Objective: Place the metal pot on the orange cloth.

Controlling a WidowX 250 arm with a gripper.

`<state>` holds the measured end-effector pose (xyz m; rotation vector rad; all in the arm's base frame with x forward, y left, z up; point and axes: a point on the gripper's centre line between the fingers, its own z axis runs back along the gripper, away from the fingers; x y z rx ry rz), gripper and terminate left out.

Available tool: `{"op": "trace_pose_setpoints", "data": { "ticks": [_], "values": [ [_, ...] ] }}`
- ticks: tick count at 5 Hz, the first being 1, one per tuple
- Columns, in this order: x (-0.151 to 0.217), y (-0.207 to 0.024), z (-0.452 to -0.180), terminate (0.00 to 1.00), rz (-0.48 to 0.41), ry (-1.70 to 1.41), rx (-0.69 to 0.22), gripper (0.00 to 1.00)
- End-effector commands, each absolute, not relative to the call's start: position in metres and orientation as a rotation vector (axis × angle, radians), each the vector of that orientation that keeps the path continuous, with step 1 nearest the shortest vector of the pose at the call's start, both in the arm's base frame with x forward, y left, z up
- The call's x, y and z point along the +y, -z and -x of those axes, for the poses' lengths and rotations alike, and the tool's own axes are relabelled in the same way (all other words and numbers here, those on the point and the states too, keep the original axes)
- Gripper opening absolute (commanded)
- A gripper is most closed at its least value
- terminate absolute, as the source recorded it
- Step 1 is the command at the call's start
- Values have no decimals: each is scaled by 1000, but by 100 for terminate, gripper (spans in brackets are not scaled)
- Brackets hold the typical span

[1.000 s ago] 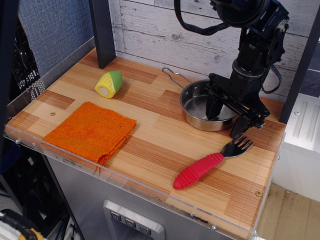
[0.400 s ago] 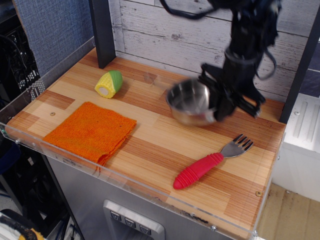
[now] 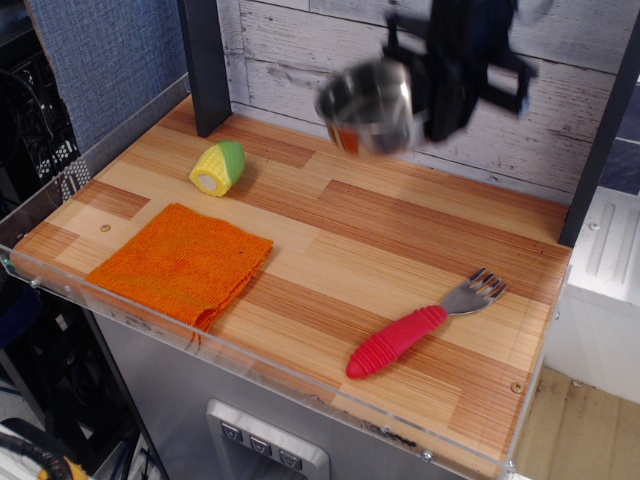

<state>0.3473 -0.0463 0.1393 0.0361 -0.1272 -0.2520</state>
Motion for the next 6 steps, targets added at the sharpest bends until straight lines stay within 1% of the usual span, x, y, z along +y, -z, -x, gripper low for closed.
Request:
{"op": "trace_pose_setpoints", "data": {
  "ticks": [1, 2, 3, 4, 5, 6],
  "values": [
    [19, -165, -291, 0, -42, 147, -154, 0],
    [46, -147, -260, 0, -46, 140, -118, 0],
    [60, -117, -234, 0, -5, 151, -117, 0],
    [66, -90, -222, 0, 23, 183, -166, 0],
    [57, -67, -231, 0, 95, 206, -197, 0],
    [45, -63, -251, 0, 83, 230, -201, 0]
  ]
}}
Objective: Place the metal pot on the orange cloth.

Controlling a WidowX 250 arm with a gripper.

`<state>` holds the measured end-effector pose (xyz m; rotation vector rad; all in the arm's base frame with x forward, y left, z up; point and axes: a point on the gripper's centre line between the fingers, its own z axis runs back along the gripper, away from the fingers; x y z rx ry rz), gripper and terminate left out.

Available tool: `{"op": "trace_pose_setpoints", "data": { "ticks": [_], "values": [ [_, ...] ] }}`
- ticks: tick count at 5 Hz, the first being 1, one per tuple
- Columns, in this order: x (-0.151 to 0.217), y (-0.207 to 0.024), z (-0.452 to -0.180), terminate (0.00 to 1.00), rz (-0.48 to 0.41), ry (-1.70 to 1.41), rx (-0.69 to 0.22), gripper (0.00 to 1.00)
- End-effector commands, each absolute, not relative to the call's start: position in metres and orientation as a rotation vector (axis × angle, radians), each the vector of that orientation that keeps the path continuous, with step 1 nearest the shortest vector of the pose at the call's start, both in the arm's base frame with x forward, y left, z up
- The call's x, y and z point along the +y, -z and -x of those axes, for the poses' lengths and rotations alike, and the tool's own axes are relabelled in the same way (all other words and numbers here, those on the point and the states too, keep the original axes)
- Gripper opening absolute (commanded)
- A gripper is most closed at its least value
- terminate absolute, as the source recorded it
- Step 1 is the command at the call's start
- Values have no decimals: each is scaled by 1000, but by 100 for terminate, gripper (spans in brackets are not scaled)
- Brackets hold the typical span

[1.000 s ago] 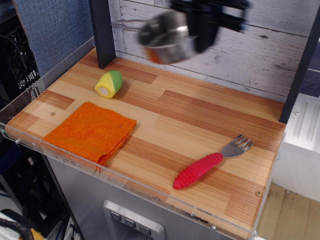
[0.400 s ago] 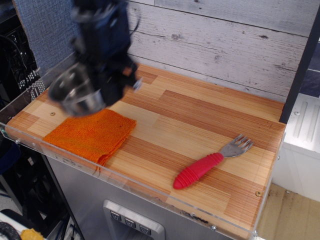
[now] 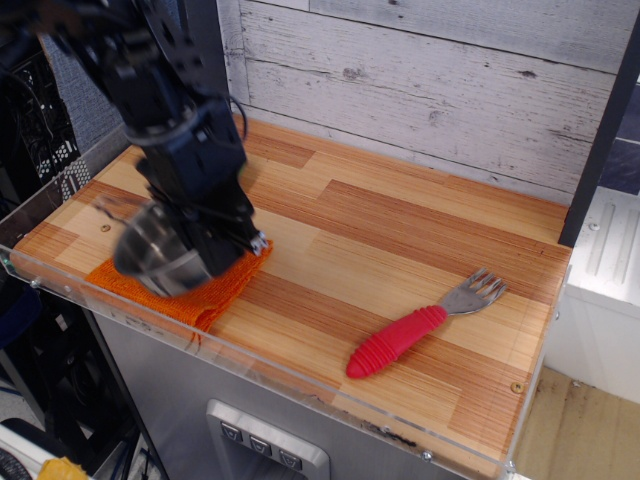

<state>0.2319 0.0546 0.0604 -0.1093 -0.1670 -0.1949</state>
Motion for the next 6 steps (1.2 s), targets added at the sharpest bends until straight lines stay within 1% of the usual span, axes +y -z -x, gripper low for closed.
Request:
{"op": "trace_pose_setpoints", "data": {
  "ticks": [1, 2, 3, 4, 5, 6],
  "values": [
    [45, -60, -266, 0, 67, 213, -196, 0],
    [52, -49, -270, 0, 77, 181, -150, 0],
    [48, -47, -268, 0, 82, 191, -115, 0],
    [48, -61, -262, 0, 70, 182, -104, 0],
    [63, -92, -253, 0, 68, 190, -123, 0],
    [70, -99, -249, 0, 69, 184, -148, 0]
  ]
}}
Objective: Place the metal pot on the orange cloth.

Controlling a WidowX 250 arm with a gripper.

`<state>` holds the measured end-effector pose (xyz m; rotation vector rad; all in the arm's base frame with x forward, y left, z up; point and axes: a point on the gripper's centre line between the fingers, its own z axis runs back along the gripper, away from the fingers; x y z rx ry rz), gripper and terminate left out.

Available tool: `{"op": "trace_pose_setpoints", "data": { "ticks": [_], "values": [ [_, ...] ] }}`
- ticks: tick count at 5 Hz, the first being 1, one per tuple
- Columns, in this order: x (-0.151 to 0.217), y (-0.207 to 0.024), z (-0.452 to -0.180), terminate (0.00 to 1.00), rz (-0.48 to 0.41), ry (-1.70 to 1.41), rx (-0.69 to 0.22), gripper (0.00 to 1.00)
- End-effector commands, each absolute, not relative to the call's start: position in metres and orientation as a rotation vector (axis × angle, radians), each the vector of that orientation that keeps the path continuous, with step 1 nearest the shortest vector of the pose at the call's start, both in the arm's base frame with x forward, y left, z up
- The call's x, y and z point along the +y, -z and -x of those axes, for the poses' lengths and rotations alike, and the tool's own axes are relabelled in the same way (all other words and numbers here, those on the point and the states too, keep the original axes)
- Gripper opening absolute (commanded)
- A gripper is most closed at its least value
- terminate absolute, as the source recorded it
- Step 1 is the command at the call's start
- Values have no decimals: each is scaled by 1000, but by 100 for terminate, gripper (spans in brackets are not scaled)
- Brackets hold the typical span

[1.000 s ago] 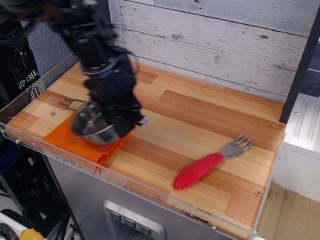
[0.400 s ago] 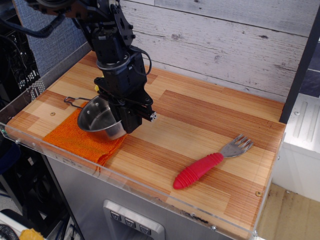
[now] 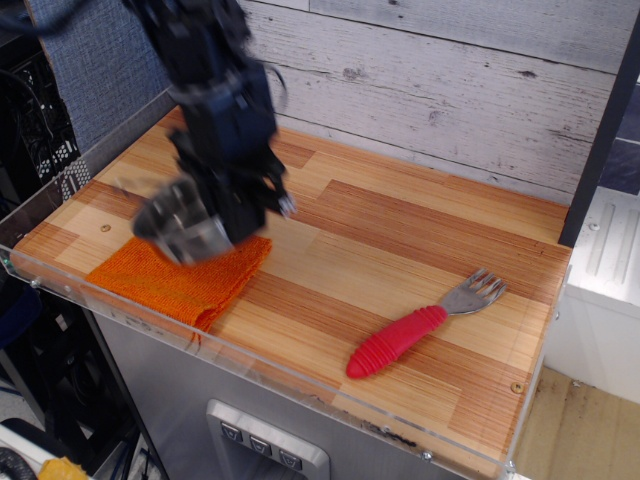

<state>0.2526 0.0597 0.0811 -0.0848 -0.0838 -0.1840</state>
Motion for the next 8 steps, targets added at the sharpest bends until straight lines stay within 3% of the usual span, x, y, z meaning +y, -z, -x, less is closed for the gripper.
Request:
{"op": "trace_pose_setpoints", "data": {
  "ticks": [1, 3, 4, 5, 6, 7, 8],
  "values": [
    [72, -86, -247, 0, 66, 184, -109, 0],
    [74, -48, -232, 0, 61, 169, -21, 0],
    [73, -44, -233, 0, 75, 177, -1, 0],
    [75, -40, -234, 0, 97, 195, 38, 100],
    [70, -65, -239, 0, 88, 199, -32, 100],
    [60, -115, -249, 0, 38, 204, -211, 100],
    [57, -166, -252, 0, 9, 191, -331, 100]
  ]
}}
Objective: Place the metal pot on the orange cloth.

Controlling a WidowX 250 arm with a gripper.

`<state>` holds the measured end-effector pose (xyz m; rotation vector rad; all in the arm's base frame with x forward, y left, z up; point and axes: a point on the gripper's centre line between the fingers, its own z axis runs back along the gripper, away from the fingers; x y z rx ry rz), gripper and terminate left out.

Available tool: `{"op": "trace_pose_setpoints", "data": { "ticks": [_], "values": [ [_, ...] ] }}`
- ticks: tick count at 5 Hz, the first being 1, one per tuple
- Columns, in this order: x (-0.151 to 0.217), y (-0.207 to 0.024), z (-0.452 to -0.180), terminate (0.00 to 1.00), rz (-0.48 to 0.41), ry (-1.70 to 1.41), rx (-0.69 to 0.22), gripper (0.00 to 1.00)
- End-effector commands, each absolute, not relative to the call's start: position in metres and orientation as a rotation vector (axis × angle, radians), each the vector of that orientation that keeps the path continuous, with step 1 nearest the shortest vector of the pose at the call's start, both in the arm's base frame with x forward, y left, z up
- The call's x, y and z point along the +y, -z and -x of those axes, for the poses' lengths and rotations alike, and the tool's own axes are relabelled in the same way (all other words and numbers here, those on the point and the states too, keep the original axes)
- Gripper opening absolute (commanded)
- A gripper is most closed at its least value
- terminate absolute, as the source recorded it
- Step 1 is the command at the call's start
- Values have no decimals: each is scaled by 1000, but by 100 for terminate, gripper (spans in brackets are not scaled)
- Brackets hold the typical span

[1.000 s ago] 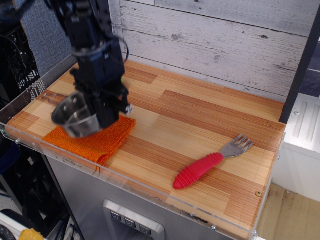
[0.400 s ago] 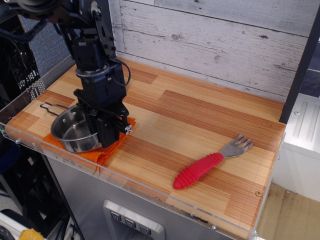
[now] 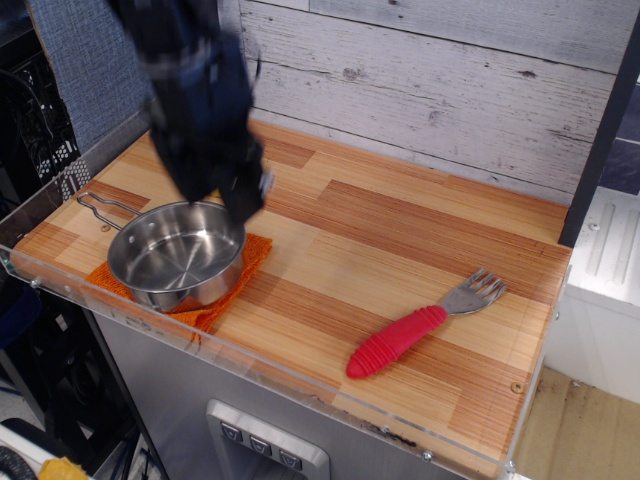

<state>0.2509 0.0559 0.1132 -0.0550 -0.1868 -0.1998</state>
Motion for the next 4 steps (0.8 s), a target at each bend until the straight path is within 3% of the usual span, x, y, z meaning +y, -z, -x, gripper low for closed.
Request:
{"op": "trace_pose_setpoints", "data": {
  "ticks": [1, 3, 4],
  "values": [
    [57, -198, -251, 0, -9, 185, -358, 100],
    [55, -193, -256, 0, -2, 198, -322, 100],
    [55, -193, -256, 100, -2, 198, -322, 100]
  ]
}}
